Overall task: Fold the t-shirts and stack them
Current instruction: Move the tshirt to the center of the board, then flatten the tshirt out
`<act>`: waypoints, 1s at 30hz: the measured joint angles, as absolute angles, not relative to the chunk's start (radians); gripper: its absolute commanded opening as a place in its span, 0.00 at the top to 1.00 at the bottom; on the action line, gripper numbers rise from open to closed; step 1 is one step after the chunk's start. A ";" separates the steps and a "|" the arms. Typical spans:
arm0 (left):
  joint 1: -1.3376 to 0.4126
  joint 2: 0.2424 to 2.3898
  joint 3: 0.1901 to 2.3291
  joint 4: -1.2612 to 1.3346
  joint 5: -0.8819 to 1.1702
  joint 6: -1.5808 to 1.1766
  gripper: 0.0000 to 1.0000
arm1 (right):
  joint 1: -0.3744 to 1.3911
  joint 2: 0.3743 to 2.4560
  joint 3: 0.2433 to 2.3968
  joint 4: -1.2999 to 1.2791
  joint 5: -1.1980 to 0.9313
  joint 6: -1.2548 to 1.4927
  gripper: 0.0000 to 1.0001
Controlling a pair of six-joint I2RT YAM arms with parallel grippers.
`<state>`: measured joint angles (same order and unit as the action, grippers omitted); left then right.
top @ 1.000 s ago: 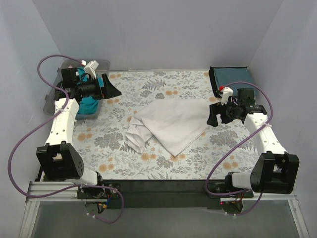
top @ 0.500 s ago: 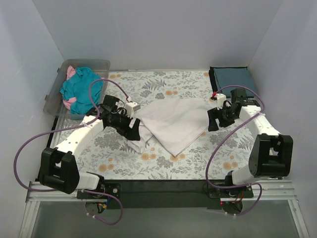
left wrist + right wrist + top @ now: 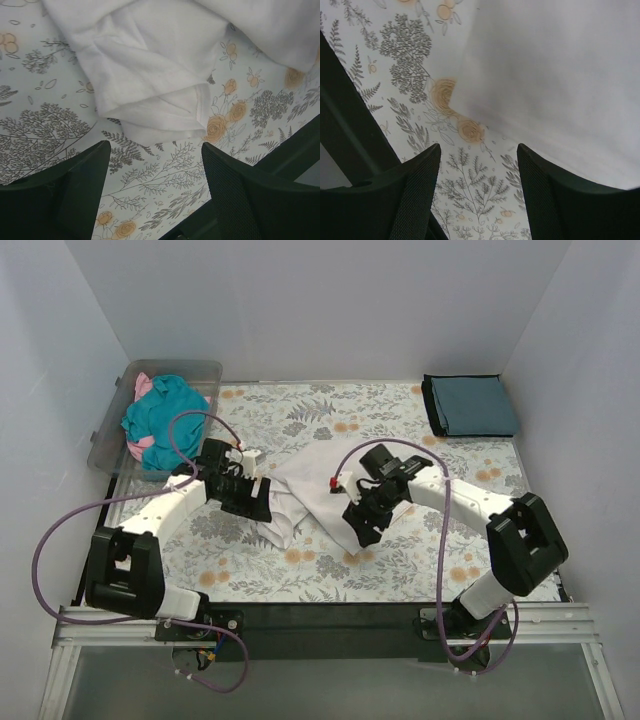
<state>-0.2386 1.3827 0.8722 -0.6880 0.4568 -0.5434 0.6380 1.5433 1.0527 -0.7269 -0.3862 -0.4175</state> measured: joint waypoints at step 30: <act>-0.197 1.684 1.050 -0.706 0.475 -0.633 1.00 | 0.618 1.516 1.103 -0.739 -0.300 -0.453 0.99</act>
